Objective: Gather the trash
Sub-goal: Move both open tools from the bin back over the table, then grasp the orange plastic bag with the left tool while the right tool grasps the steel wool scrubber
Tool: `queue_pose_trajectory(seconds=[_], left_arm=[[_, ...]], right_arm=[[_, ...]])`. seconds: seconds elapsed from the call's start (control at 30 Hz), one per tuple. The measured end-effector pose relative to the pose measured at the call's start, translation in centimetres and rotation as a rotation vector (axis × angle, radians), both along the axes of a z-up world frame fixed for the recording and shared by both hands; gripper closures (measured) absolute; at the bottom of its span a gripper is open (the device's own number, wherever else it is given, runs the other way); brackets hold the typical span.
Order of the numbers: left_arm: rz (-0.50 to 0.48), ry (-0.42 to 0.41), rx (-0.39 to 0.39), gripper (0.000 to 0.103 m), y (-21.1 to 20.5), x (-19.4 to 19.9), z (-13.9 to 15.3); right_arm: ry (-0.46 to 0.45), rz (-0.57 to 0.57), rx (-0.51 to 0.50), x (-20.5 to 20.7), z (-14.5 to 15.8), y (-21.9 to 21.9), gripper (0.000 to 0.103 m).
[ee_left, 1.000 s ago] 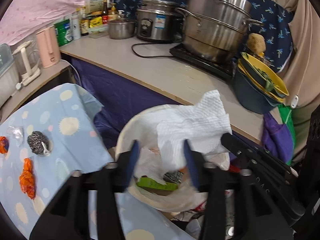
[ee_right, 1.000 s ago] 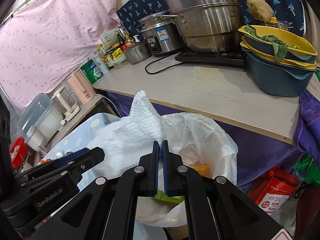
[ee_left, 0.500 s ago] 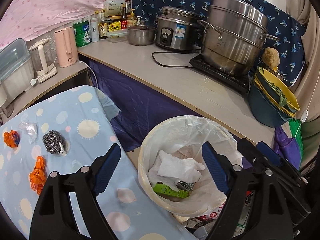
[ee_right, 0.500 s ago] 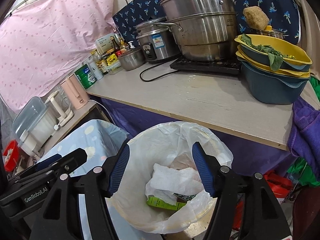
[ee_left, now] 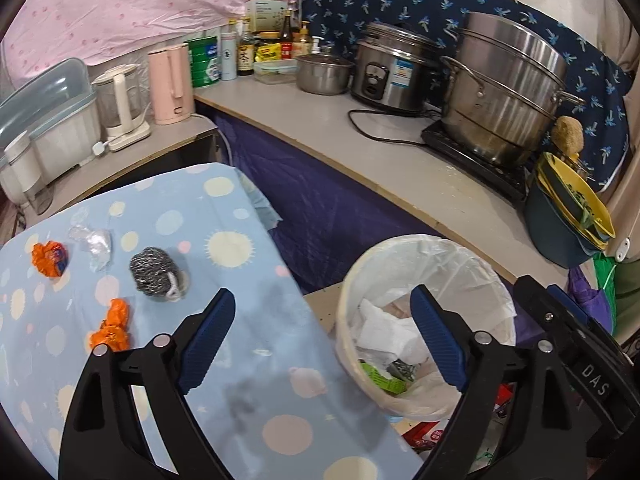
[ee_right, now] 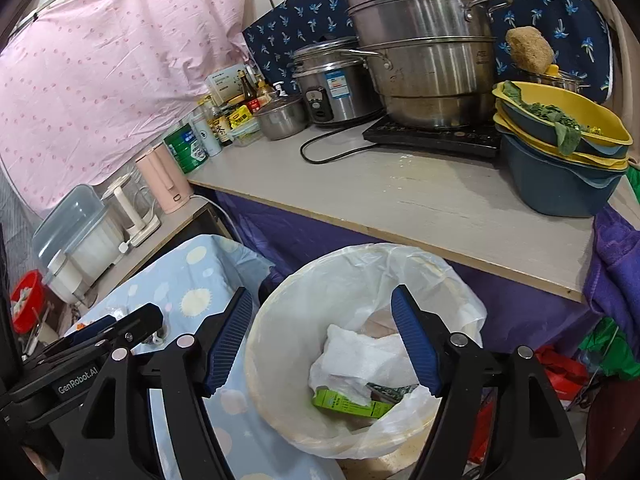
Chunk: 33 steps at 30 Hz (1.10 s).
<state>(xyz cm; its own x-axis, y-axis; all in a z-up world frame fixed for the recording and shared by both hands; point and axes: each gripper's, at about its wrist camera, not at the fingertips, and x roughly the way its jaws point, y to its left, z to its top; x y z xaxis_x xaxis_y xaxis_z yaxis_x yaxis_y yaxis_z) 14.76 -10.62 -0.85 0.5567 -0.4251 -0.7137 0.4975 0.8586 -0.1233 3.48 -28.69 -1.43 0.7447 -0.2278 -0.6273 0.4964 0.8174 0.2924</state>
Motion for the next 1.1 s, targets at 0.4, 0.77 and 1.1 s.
queue_pose_trajectory(seconds=[0.4,0.77,1.1], left_arm=[[0.175,0.046,0.017,0.013,8.2,3.1,-2.4],[0.289,0.072,0.047,0.012,14.6,4.8,-4.7],[0.320,0.145,0.076,0.012,16.7,6.8,-8.4]], right_arm=[[0.031,0.103,-0.002,3.5,-0.8,5.2,0.032],[0.060,0.204,-0.004,7.0,-1.5,10.4,0.032],[0.095,0.277,0.009,10.2,-3.0,13.9,0.032]])
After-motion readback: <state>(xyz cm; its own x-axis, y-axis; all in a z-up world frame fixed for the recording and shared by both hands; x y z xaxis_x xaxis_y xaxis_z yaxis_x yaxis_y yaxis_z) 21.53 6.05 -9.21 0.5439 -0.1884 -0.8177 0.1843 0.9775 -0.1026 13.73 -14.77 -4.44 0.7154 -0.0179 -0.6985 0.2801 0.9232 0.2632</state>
